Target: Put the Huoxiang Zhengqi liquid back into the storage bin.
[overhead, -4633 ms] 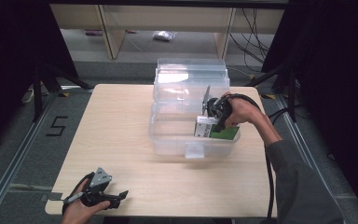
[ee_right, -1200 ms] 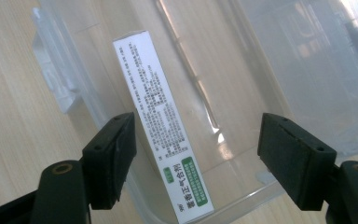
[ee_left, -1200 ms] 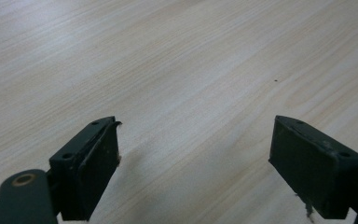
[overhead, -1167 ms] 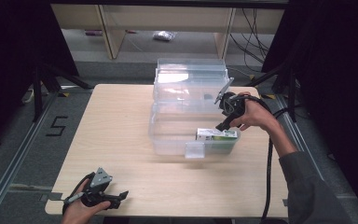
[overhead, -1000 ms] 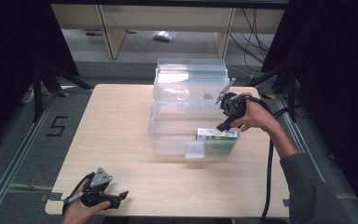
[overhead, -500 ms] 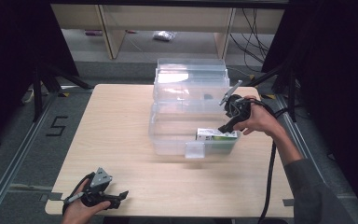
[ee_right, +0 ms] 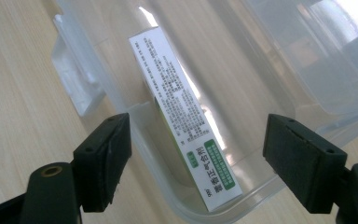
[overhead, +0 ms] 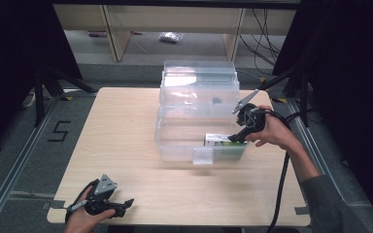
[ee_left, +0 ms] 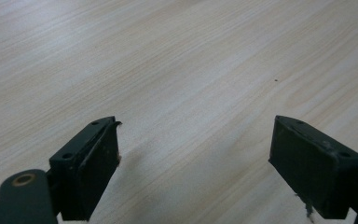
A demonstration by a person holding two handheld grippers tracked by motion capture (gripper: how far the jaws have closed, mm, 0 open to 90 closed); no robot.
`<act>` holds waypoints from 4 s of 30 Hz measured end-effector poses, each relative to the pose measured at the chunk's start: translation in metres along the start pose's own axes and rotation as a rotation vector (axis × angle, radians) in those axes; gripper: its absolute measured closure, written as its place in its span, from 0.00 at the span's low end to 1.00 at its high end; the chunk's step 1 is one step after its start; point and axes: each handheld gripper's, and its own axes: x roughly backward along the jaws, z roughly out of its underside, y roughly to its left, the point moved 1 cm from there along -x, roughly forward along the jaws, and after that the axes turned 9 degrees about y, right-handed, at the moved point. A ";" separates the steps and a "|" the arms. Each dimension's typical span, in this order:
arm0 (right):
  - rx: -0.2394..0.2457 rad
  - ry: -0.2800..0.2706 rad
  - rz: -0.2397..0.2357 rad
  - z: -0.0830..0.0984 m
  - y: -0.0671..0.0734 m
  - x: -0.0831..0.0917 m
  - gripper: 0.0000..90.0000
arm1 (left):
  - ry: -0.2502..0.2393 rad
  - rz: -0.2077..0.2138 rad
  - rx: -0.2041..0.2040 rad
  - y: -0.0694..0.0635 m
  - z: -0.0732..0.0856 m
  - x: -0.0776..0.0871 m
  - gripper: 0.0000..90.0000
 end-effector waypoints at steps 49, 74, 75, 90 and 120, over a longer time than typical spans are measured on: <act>-0.083 -0.202 0.000 0.045 0.039 -0.006 0.26 | -0.001 0.004 0.007 -0.001 0.000 -0.001 0.17; -0.089 -0.288 -0.003 0.067 0.064 -0.018 0.25 | -0.005 0.002 0.009 -0.001 0.000 -0.001 0.17; -0.126 -0.270 -0.012 0.070 0.069 -0.018 0.25 | 0.002 0.001 -0.001 -0.001 0.000 -0.001 0.17; -0.168 -0.320 -0.012 0.086 0.080 -0.027 0.24 | 0.001 -0.001 -0.001 -0.001 0.000 -0.001 0.17; -0.182 -0.324 -0.018 0.110 0.098 -0.045 0.24 | 0.000 -0.001 0.000 -0.001 0.000 0.000 0.17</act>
